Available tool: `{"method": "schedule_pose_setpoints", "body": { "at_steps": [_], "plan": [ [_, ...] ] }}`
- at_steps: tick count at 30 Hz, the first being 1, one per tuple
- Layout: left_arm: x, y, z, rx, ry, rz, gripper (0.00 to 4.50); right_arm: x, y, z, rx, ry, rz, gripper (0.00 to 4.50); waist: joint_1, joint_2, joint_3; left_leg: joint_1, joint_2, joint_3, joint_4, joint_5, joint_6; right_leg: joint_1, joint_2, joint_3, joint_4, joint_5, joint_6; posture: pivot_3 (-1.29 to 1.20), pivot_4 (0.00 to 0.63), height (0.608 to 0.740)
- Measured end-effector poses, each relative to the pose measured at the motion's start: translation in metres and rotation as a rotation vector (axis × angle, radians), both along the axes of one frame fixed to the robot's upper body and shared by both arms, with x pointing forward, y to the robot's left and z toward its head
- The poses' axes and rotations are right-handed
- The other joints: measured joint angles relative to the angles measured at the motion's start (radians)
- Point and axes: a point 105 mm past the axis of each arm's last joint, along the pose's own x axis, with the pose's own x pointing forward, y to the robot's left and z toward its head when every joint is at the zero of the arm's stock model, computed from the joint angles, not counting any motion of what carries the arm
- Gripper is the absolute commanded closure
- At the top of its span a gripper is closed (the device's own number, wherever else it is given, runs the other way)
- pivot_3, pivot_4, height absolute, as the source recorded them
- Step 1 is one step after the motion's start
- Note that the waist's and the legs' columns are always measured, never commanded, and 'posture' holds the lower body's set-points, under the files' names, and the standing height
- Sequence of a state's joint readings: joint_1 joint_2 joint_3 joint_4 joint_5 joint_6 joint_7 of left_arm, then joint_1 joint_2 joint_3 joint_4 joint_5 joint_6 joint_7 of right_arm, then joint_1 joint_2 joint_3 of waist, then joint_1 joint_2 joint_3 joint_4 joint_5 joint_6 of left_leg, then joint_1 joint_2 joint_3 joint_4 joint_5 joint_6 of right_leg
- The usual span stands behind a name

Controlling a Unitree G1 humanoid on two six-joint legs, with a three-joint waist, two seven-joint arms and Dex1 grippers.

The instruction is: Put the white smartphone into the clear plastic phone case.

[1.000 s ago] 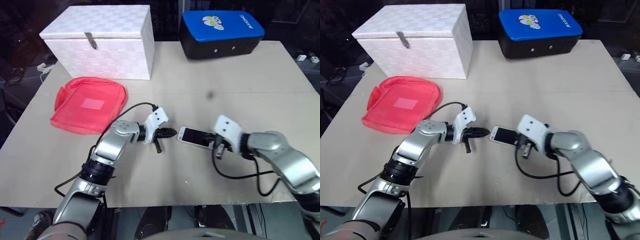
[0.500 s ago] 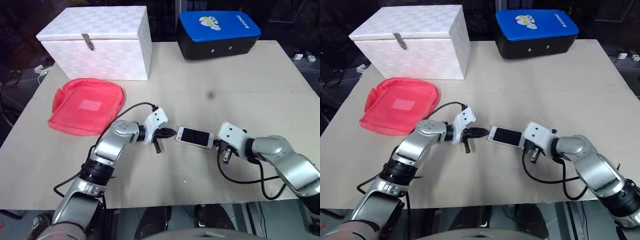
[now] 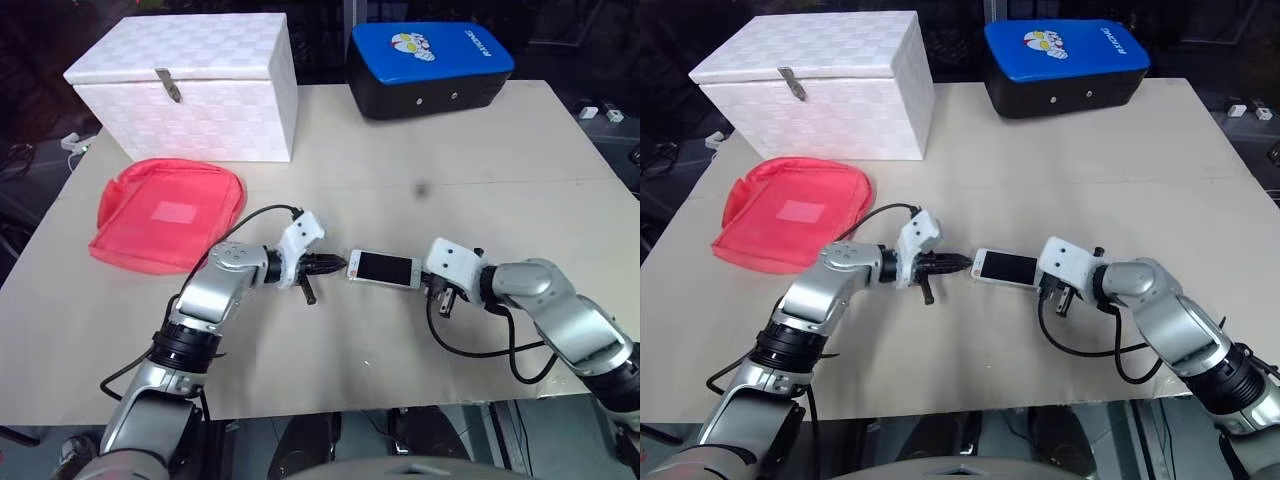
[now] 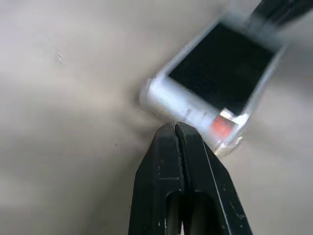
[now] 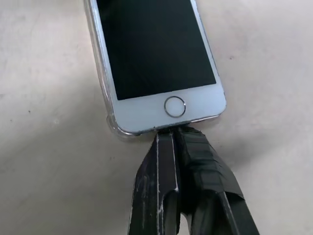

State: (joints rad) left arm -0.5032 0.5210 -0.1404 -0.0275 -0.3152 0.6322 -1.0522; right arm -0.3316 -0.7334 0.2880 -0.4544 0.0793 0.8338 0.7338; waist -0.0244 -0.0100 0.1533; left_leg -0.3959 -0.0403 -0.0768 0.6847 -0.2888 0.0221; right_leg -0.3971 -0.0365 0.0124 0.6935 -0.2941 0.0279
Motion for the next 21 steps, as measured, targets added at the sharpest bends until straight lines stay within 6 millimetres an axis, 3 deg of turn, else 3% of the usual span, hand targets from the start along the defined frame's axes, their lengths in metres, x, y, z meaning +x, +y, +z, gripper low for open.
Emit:
{"method": "schedule_pose_setpoints", "body": {
  "at_steps": [4, 11, 16, 21],
  "plan": [
    [-0.005, -0.013, 0.009, -0.019, 0.004, -0.069, 4.50, -0.004, -0.013, 0.012, 0.088, -0.025, -0.054, 4.45, 0.014, 0.000, 0.000, 0.000, 0.000, 0.000, 0.000, 0.000, 0.000, 0.000, 0.000, 0.000, 0.000, 0.000, 0.000, 0.00, 0.150, 0.740],
    [0.004, -0.039, -0.028, 0.075, 0.022, -0.105, 4.50, -0.009, -0.004, 0.016, 0.209, -0.023, -0.058, 4.45, 0.009, 0.000, 0.000, 0.000, 0.000, 0.000, 0.000, 0.000, 0.000, 0.000, 0.001, 0.000, 0.000, 0.000, 0.000, 0.00, 0.150, 0.740],
    [0.010, -0.035, -0.028, 0.119, -0.034, -0.107, 4.50, -0.001, 0.007, 0.017, 0.226, -0.023, -0.039, 4.45, 0.008, 0.000, 0.000, 0.002, 0.000, 0.000, 0.000, 0.000, 0.000, 0.001, 0.001, 0.000, 0.000, 0.000, 0.000, 0.00, 0.150, 0.740],
    [0.011, -0.030, -0.028, 0.132, -0.050, -0.099, 4.50, 0.012, 0.018, 0.004, 0.241, 0.042, -0.040, 4.45, 0.010, 0.000, -0.001, 0.002, 0.000, 0.000, 0.000, 0.000, 0.000, 0.001, 0.000, 0.000, 0.000, 0.000, 0.000, 0.00, 0.150, 0.740]
  ]
}}
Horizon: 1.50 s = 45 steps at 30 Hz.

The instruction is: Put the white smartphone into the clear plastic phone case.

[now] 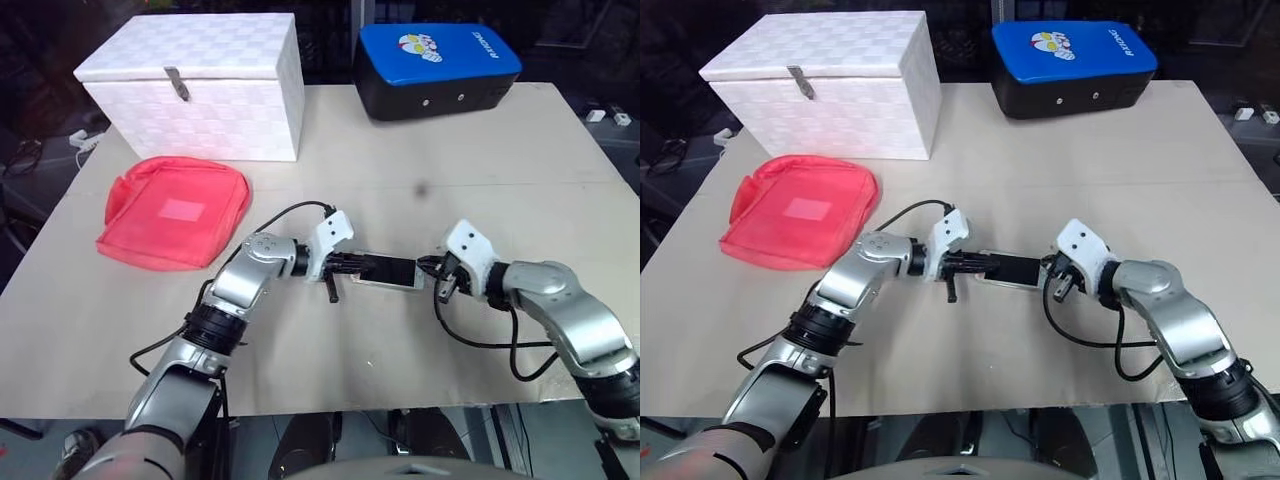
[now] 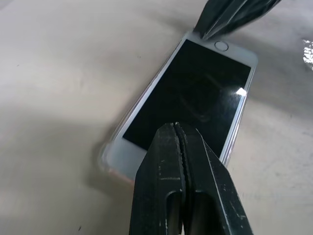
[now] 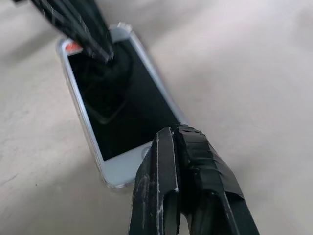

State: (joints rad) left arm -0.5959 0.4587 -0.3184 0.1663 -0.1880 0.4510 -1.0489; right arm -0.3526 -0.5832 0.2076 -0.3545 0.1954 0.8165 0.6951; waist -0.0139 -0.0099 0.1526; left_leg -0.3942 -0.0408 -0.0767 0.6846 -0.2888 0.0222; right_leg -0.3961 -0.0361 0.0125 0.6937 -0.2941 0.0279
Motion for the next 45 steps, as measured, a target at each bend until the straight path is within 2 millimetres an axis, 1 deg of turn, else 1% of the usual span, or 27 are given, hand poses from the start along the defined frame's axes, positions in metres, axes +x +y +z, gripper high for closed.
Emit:
{"method": "schedule_pose_setpoints", "body": {
  "at_steps": [3, 5, 8, 9, 13, 21, 23, 24, 25, 31, 35, 37, 39, 41, 43, 45],
  "plan": [
    [-0.001, 0.000, 0.000, 0.000, -0.003, 0.001, 4.50, 0.002, 0.000, 0.000, 0.002, 0.025, 0.002, 4.45, 0.000, 0.000, 0.000, 0.000, 0.000, 0.000, 0.000, 0.000, 0.000, 0.000, 0.000, 0.000, 0.000, 0.000, 0.000, 0.00, 0.150, 0.740],
    [-0.003, -0.001, -0.001, 0.000, -0.002, 0.004, 4.50, -0.001, -0.002, -0.001, -0.032, 0.061, 0.037, 4.45, 0.001, 0.000, -0.001, 0.000, 0.000, 0.000, 0.000, 0.000, 0.000, 0.000, 0.000, 0.000, 0.000, 0.000, 0.000, 0.00, 0.150, 0.740],
    [-0.004, 0.000, -0.003, -0.001, 0.004, 0.020, 4.50, -0.007, -0.005, -0.005, -0.039, 0.156, 0.068, 4.45, 0.001, -0.002, -0.004, 0.003, 0.000, 0.000, 0.000, 0.000, 0.000, 0.003, 0.000, 0.000, -0.001, 0.000, 0.000, 0.00, 0.150, 0.740],
    [-0.004, 0.000, -0.003, 0.000, 0.005, 0.021, 4.50, -0.007, -0.005, -0.005, -0.038, 0.162, 0.069, 4.45, 0.001, -0.002, -0.005, 0.003, 0.000, 0.000, 0.000, 0.000, 0.000, 0.004, 0.000, 0.000, -0.001, 0.000, 0.000, 0.00, 0.150, 0.740],
    [-0.005, 0.001, -0.009, 0.005, 0.015, 0.039, 4.50, -0.001, -0.006, -0.011, -0.032, 0.244, 0.086, 4.45, 0.001, -0.004, -0.009, 0.017, 0.000, -0.001, -0.005, -0.003, 0.005, 0.019, 0.000, -0.001, -0.007, 0.000, 0.000, 0.00, 0.150, 0.740],
    [-0.005, 0.001, -0.014, 0.020, 0.035, 0.060, 4.50, 0.012, 0.001, -0.020, -0.026, 0.287, 0.119, 4.45, -0.002, -0.009, -0.027, 0.021, 0.001, -0.001, -0.006, -0.003, 0.005, 0.021, 0.000, -0.001, -0.007, 0.000, 0.000, 0.00, 0.150, 0.740],
    [-0.005, 0.001, -0.015, 0.026, 0.037, 0.064, 4.50, 0.012, 0.002, -0.023, -0.039, 0.302, 0.128, 4.45, -0.002, -0.010, -0.029, 0.029, 0.001, -0.001, -0.010, -0.003, 0.006, 0.028, 0.000, -0.001, -0.011, 0.000, 0.000, 0.00, 0.150, 0.740],
    [-0.005, 0.001, -0.015, 0.025, 0.035, 0.063, 4.50, 0.012, 0.001, -0.027, -0.047, 0.321, 0.126, 4.45, -0.001, -0.010, -0.029, 0.035, 0.001, -0.001, -0.015, -0.003, 0.006, 0.034, -0.001, -0.001, -0.016, 0.000, 0.000, 0.00, 0.150, 0.740],
    [-0.005, 0.001, -0.015, 0.028, 0.036, 0.064, 4.50, 0.014, 0.001, -0.027, -0.056, 0.323, 0.127, 4.45, -0.001, -0.009, -0.032, 0.036, 0.001, -0.001, -0.015, -0.004, 0.006, 0.035, -0.001, -0.001, -0.016, 0.000, 0.000, 0.00, 0.150, 0.740],
    [-0.006, 0.000, -0.016, 0.027, 0.038, 0.063, 4.50, 0.018, -0.001, -0.028, -0.084, 0.328, 0.142, 4.45, 0.000, -0.009, -0.035, 0.036, 0.001, -0.002, -0.016, -0.004, 0.006, 0.034, -0.001, -0.001, -0.017, 0.000, 0.000, 0.00, 0.150, 0.740],
    [-0.006, 0.000, -0.017, 0.030, 0.039, 0.065, 4.50, 0.022, -0.003, -0.031, -0.088, 0.324, 0.141, 4.45, 0.000, -0.011, -0.040, 0.036, 0.001, -0.002, -0.017, -0.004, 0.006, 0.035, -0.001, -0.001, -0.017, 0.000, 0.000, 0.00, 0.150, 0.740],
    [-0.006, 0.000, -0.018, 0.034, 0.038, 0.067, 4.50, 0.024, -0.002, -0.032, -0.101, 0.293, 0.154, 4.45, 0.000, -0.012, -0.043, 0.036, 0.001, -0.001, -0.017, -0.004, 0.006, 0.035, -0.002, -0.001, -0.018, 0.000, 0.000, 0.00, 0.150, 0.740],
    [-0.006, 0.000, -0.018, 0.034, 0.038, 0.071, 4.50, 0.024, -0.002, -0.033, -0.080, 0.274, 0.150, 4.45, 0.000, -0.013, -0.044, 0.036, 0.001, -0.002, -0.017, -0.004, 0.006, 0.035, -0.002, -0.001, -0.018, 0.000, 0.000, 0.00, 0.150, 0.740],
    [-0.006, -0.002, -0.018, 0.029, 0.037, 0.069, 4.50, 0.023, -0.004, -0.031, -0.017, 0.241, 0.144, 4.45, 0.001, -0.012, -0.042, 0.034, 0.001, -0.002, -0.017, -0.004, 0.006, 0.034, -0.002, -0.001, -0.018, 0.000, 0.000, 0.00, 0.150, 0.740],
    [-0.006, -0.002, -0.016, 0.023, 0.030, 0.067, 4.50, 0.018, -0.006, -0.028, 0.087, 0.221, 0.132, 4.45, 0.001, -0.006, -0.037, 0.031, 0.001, -0.002, -0.017, -0.004, 0.006, 0.032, -0.002, -0.001, -0.019, 0.000, 0.000, 0.00, 0.150, 0.740],
    [-0.005, -0.004, -0.014, 0.017, 0.022, 0.064, 4.50, 0.014, -0.009, -0.025, 0.129, 0.214, 0.131, 4.45, 0.001, 0.000, -0.033, 0.026, 0.001, -0.001, -0.018, -0.004, 0.006, 0.026, -0.002, 0.000, -0.018, 0.000, 0.000, 0.00, 0.150, 0.740]
  ]
}}
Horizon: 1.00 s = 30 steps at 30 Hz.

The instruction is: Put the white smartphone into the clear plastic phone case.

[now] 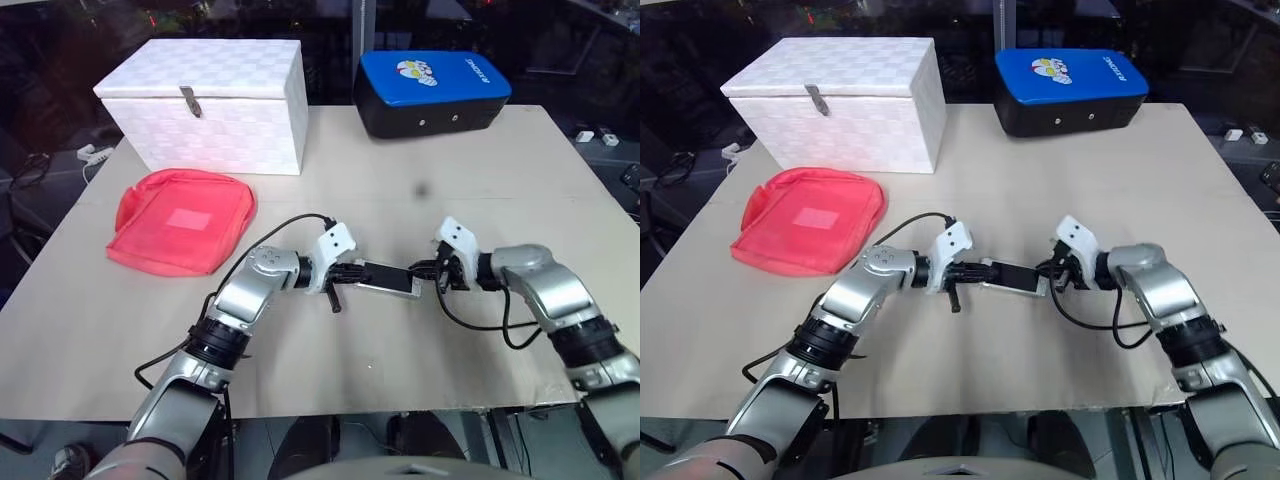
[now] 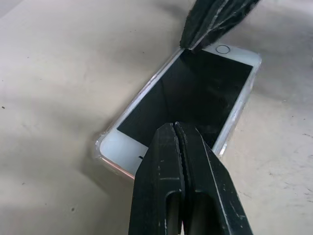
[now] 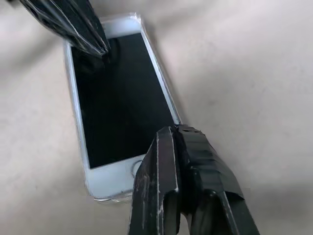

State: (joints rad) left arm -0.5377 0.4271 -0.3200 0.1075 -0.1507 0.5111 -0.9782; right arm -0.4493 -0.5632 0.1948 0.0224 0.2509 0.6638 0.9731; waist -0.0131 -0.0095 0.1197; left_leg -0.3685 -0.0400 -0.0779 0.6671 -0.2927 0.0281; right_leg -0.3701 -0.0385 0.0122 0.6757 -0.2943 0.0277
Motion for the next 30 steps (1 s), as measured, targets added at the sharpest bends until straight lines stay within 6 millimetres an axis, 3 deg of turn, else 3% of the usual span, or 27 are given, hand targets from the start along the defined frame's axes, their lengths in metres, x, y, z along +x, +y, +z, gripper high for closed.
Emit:
{"method": "schedule_pose_setpoints", "body": {
  "at_steps": [3, 16, 30],
  "plan": [
    [0.000, -0.001, 0.003, -0.008, -0.011, -0.004, 4.50, -0.007, -0.006, 0.005, -0.024, -0.024, 0.018, 4.45, 0.001, 0.001, 0.001, -0.013, 0.000, -0.001, 0.001, 0.003, -0.005, -0.012, 0.001, -0.001, 0.002, 0.000, 0.000, 0.00, 0.150, 0.740],
    [-0.003, -0.002, 0.005, -0.011, -0.018, -0.011, 4.50, -0.034, -0.012, 0.012, -0.138, -0.038, 0.120, 4.45, 0.003, 0.003, 0.008, -0.014, 0.000, -0.001, 0.001, 0.001, -0.001, -0.011, 0.001, -0.001, -0.004, 0.000, 0.000, 0.00, 0.150, 0.740],
    [-0.007, -0.002, 0.003, -0.015, -0.008, -0.015, 4.50, -0.029, -0.003, 0.010, -0.322, -0.078, 0.298, 4.45, 0.002, 0.002, 0.008, -0.011, 0.000, -0.001, 0.001, 0.001, -0.002, -0.008, 0.001, -0.002, -0.004, 0.000, 0.000, 0.00, 0.150, 0.740]
  ]
}}
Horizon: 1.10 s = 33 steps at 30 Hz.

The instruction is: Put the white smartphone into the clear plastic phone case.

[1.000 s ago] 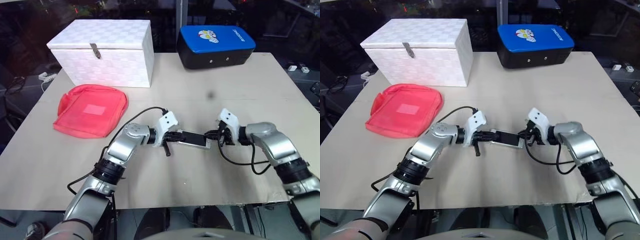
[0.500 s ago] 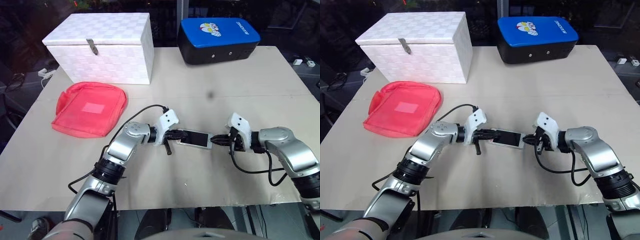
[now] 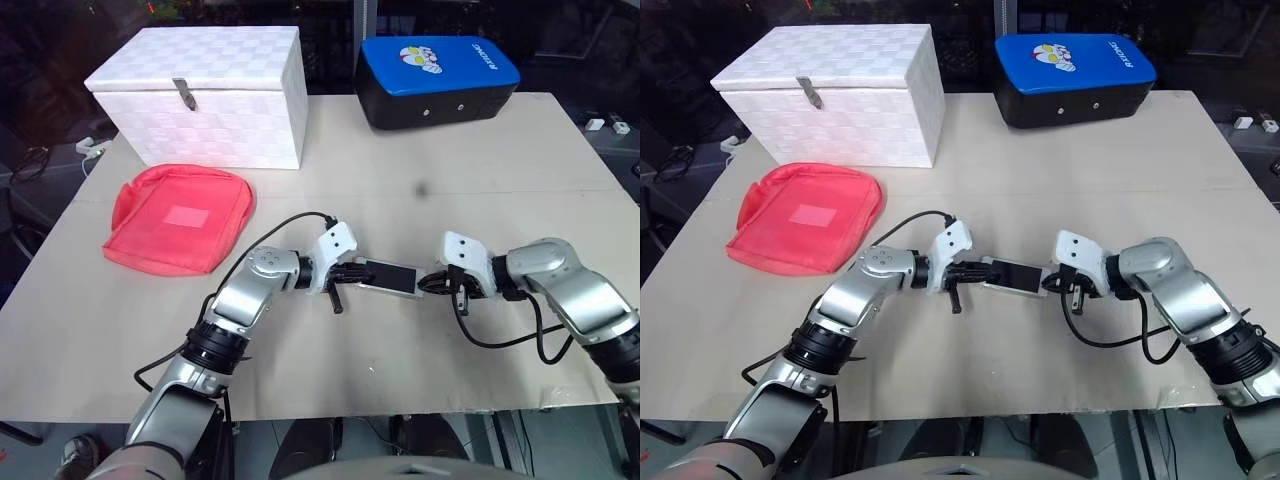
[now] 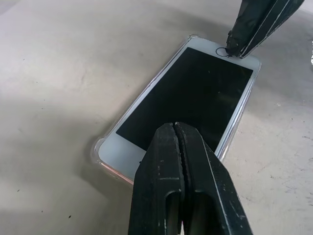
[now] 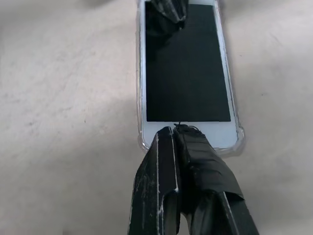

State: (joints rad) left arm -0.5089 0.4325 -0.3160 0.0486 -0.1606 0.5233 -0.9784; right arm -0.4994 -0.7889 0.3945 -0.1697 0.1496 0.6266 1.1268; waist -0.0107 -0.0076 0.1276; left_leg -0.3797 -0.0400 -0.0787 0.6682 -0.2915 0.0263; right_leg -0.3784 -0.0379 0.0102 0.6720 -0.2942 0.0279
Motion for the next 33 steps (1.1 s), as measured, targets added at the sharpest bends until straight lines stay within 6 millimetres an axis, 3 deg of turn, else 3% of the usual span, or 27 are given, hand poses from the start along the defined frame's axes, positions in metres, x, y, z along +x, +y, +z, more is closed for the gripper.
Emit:
{"method": "schedule_pose_setpoints", "body": {
  "at_steps": [8, 12, 14, 19, 22, 24, 25, 26, 27, 30, 33],
  "plan": [
    [-0.003, 0.001, -0.007, 0.011, 0.029, 0.006, 4.50, 0.011, 0.000, -0.010, -0.118, -0.065, 0.087, 4.45, 0.000, -0.012, -0.011, 0.004, 0.000, -0.001, 0.000, -0.001, 0.001, 0.003, 0.000, 0.000, -0.001, 0.000, 0.000, 0.00, 0.150, 0.740],
    [-0.006, 0.002, -0.013, 0.016, 0.047, 0.011, 4.50, 0.012, 0.002, -0.016, -0.160, -0.107, 0.127, 4.45, 0.001, -0.013, -0.012, 0.020, 0.001, -0.001, -0.005, -0.002, 0.003, 0.021, -0.001, -0.001, -0.008, 0.000, -0.001, 0.00, 0.150, 0.740],
    [-0.007, 0.003, -0.015, 0.017, 0.059, 0.018, 4.50, 0.012, 0.003, -0.019, -0.154, -0.107, 0.118, 4.45, 0.000, -0.013, -0.015, 0.021, 0.001, -0.001, -0.005, -0.002, 0.003, 0.022, -0.001, -0.001, -0.009, -0.001, -0.001, 0.00, 0.150, 0.740],
    [-0.007, -0.002, -0.013, -0.015, 0.061, 0.030, 4.50, 0.012, 0.012, -0.022, 0.059, -0.119, -0.023, 4.45, 0.003, -0.020, -0.018, 0.018, 0.002, -0.001, -0.005, -0.003, 0.003, 0.020, -0.001, -0.001, -0.010, 0.000, -0.001, 0.00, 0.150, 0.740],
    [-0.009, 0.001, -0.005, -0.114, 0.059, 0.059, 4.50, 0.007, 0.009, -0.015, 0.309, -0.162, -0.172, 4.45, 0.010, -0.004, -0.006, 0.003, 0.001, -0.001, -0.004, -0.001, 0.001, 0.005, -0.001, -0.001, -0.007, 0.001, 0.000, 0.00, 0.150, 0.740],
    [-0.006, 0.002, 0.009, -0.222, 0.047, 0.097, 3.97, 0.003, 0.001, -0.006, 0.419, -0.181, -0.249, 3.91, 0.012, -0.001, -0.004, -0.015, 0.000, -0.001, 0.001, 0.002, -0.003, -0.015, -0.001, -0.001, 0.002, 0.001, 0.000, 0.00, 0.150, 0.740],
    [-0.006, 0.004, 0.016, -0.255, 0.036, 0.104, 3.60, 0.002, -0.003, -0.003, 0.440, -0.192, -0.269, 3.44, 0.011, -0.001, -0.003, -0.021, 0.000, -0.001, 0.001, 0.002, -0.004, -0.022, -0.001, -0.001, 0.004, 0.001, 0.000, 0.00, 0.150, 0.740],
    [-0.005, 0.005, 0.021, -0.283, 0.033, 0.115, 3.36, 0.001, -0.007, 0.001, 0.455, -0.206, -0.291, 3.27, 0.010, -0.001, -0.002, -0.022, 0.000, -0.001, 0.001, 0.002, -0.004, -0.023, 0.000, 0.000, 0.005, 0.001, 0.000, 0.00, 0.150, 0.740],
    [-0.006, 0.007, 0.032, -0.329, 0.014, 0.127, 2.88, -0.004, -0.013, 0.011, 0.485, -0.243, -0.319, 2.73, 0.009, 0.000, 0.000, -0.022, 0.000, 0.000, 0.000, 0.002, -0.004, -0.023, -0.001, 0.000, 0.005, 0.001, 0.000, 0.00, 0.150, 0.740],
    [-0.010, 0.017, 0.046, -0.376, -0.021, 0.142, 1.88, -0.019, -0.021, 0.019, 0.510, -0.290, -0.355, 1.73, 0.006, 0.002, 0.002, -0.021, 0.000, 0.000, 0.000, 0.002, -0.004, -0.023, 0.000, 0.001, 0.005, 0.001, 0.000, 0.00, 0.150, 0.740],
    [-0.014, 0.033, 0.052, -0.387, -0.038, 0.174, 0.21, -0.030, -0.033, 0.022, 0.512, -0.305, -0.399, 0.11, 0.002, 0.004, 0.008, -0.015, 0.000, 0.000, 0.001, 0.002, -0.004, -0.017, 0.000, 0.002, 0.005, 0.001, 0.000, 0.00, 0.150, 0.740]
  ]
}}
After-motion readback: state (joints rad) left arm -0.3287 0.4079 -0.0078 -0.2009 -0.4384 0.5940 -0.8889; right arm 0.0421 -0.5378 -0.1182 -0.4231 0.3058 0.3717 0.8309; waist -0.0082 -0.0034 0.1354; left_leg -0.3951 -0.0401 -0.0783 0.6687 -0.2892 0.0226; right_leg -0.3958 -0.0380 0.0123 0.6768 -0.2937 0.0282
